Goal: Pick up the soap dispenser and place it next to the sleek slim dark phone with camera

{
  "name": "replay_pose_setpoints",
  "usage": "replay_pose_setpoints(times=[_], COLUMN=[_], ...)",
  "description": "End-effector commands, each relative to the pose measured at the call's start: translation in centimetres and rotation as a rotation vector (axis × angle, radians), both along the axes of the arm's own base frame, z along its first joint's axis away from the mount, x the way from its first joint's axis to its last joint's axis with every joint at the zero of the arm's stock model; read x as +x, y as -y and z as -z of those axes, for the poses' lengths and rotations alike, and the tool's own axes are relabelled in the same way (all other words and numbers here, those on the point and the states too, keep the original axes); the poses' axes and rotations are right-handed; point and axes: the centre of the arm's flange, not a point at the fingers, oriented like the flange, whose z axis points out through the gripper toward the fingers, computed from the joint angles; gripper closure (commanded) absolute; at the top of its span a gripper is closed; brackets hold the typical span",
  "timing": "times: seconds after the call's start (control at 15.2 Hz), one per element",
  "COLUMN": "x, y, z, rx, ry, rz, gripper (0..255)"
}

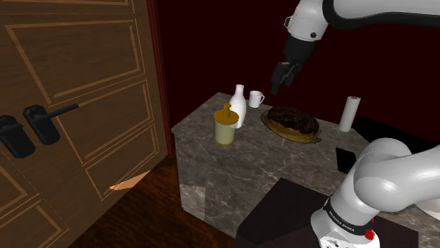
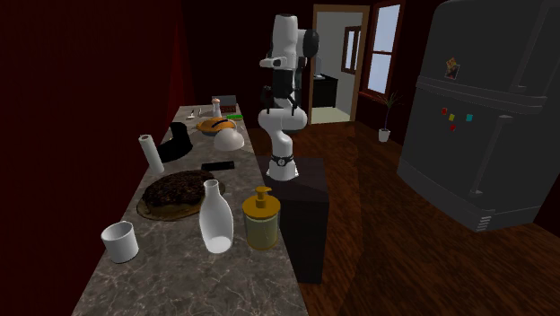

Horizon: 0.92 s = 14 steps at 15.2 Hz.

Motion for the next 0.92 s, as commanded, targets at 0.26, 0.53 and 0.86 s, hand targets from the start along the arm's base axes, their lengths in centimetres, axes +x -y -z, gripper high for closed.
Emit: replay_pose_setpoints(times=[0.26, 0.53, 0.86], x=[4.4, 8.8, 14.2], y=[0.4, 1.0, 1.8], z=[3.0, 5.9, 9.7], rx=[0.012, 0.024, 0.038], ry=[-0.002, -0.004, -0.006], rz=[0.033, 0.066, 0.108], gripper=[0, 0, 0])
